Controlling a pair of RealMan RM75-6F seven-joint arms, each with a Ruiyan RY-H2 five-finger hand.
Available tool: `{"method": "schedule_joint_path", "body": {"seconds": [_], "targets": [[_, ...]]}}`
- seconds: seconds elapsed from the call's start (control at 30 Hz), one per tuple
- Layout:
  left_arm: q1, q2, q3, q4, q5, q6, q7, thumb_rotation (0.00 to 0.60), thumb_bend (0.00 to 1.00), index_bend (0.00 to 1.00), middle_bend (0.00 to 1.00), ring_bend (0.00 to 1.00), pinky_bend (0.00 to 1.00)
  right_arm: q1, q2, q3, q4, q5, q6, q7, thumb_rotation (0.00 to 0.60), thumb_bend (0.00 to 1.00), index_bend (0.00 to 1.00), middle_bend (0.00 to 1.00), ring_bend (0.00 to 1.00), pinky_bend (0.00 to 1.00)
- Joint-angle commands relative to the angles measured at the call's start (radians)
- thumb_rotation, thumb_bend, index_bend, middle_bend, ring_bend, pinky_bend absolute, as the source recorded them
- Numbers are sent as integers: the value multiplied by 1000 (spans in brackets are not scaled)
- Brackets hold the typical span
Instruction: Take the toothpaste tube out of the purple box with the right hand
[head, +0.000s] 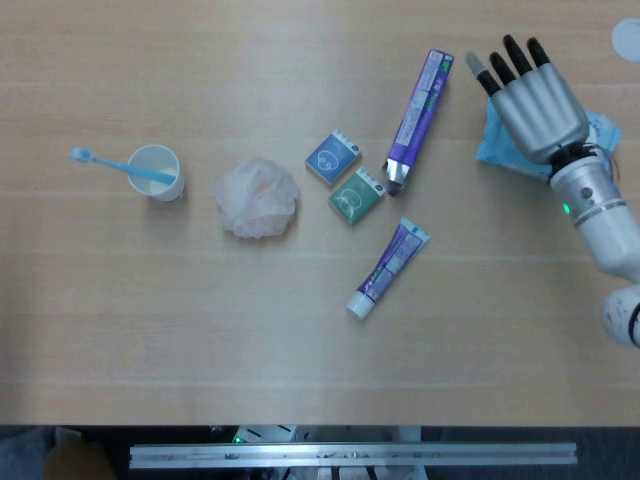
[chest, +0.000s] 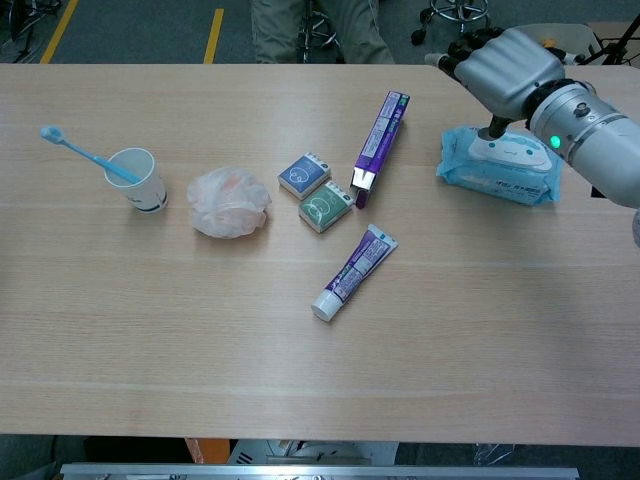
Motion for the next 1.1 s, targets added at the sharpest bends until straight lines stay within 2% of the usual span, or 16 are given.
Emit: {"method": "schedule_joint_path", "body": {"seconds": [0.03, 0.2, 0.33, 0.53, 0.83, 1.1], "targets": [[-5, -3, -2, 3, 5, -4, -2, 600, 319, 0, 0, 0, 45, -107, 109, -44, -125, -81, 127, 90, 600, 152, 30, 178, 62, 156], [-22, -11, -4, 0, 20, -19, 3, 600, 319, 0, 0, 0, 45, -232, 200, -90, -198, -188, 275, 222, 600, 151, 122, 221, 86, 161], [-34, -27, -3, 3, 39, -27, 7, 600, 319, 0, 0, 0, 45, -329, 236, -116, -181, -256, 383, 345, 600, 153, 272, 321, 146, 186], [-56, -44, -11, -7, 51, -39, 36, 600, 319, 0, 0, 0, 45, -480, 273, -147, -161, -296, 529, 467, 600, 153, 330, 350, 203, 231], [-63, -87, -9, -1, 88, -17, 81, 600, 319, 0, 0, 0, 45, -625, 331, -192, -171, -356, 622, 535, 600, 153, 364, 365, 231, 266], [-54, -84, -9, -9, 83, 1, 89, 600, 319, 0, 0, 0, 45, -679, 325, -178, -151, -383, 632, 569, 600, 153, 377, 366, 231, 266]]}}
